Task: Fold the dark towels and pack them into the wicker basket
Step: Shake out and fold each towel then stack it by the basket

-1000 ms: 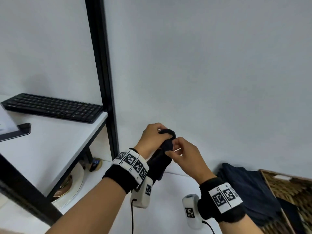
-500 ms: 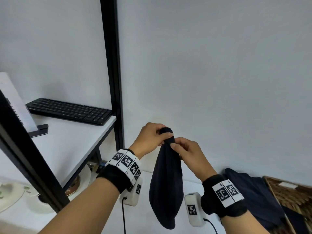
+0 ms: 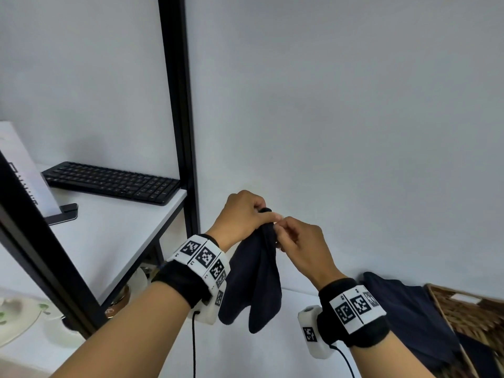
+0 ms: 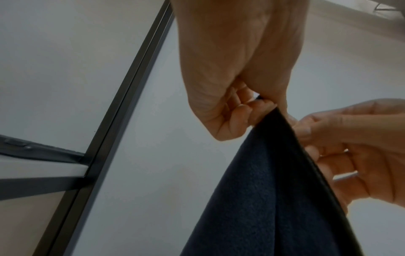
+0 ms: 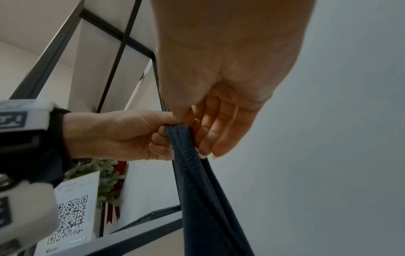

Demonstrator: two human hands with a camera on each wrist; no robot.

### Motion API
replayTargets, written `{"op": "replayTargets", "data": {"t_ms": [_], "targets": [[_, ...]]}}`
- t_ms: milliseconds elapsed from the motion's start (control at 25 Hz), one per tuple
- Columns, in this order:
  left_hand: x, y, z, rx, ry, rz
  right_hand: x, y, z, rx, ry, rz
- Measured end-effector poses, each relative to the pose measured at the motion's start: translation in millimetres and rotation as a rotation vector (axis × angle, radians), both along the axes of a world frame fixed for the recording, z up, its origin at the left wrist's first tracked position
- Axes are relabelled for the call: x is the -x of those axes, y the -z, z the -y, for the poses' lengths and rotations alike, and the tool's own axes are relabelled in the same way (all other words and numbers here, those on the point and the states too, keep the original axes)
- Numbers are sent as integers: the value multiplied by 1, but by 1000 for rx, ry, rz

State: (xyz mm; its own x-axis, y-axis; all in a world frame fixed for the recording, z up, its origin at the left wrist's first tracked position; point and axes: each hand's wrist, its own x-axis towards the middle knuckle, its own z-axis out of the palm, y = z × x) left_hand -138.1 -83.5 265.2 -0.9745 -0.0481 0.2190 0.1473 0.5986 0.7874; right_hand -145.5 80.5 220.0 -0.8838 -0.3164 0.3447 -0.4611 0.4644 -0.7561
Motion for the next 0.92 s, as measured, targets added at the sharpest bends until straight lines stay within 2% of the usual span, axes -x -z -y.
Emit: {"op": "replayTargets", "data": {"t_ms": [120, 240, 440, 600, 760, 840, 920], "targets": [[-1, -5, 3, -55, -35, 51, -2, 3, 8, 105, -32, 69], [-3, -8, 2, -59, -57, 83, -5, 9, 19, 145, 16, 63], [-6, -12, 8, -71, -50, 155, -9, 15, 29, -84, 113, -97], [-6, -20, 17, -87, -90, 159, 2, 42, 24, -196, 138, 66], [-5, -30, 43, -116, -251, 95, 13, 78, -15, -236, 131, 283], [-5, -30, 61, -65, -329, 52, 19, 85, -43, -323, 165, 268], [-5, -23, 69, 166, -439, -30, 28, 71, -59, -274, 225, 180]]}}
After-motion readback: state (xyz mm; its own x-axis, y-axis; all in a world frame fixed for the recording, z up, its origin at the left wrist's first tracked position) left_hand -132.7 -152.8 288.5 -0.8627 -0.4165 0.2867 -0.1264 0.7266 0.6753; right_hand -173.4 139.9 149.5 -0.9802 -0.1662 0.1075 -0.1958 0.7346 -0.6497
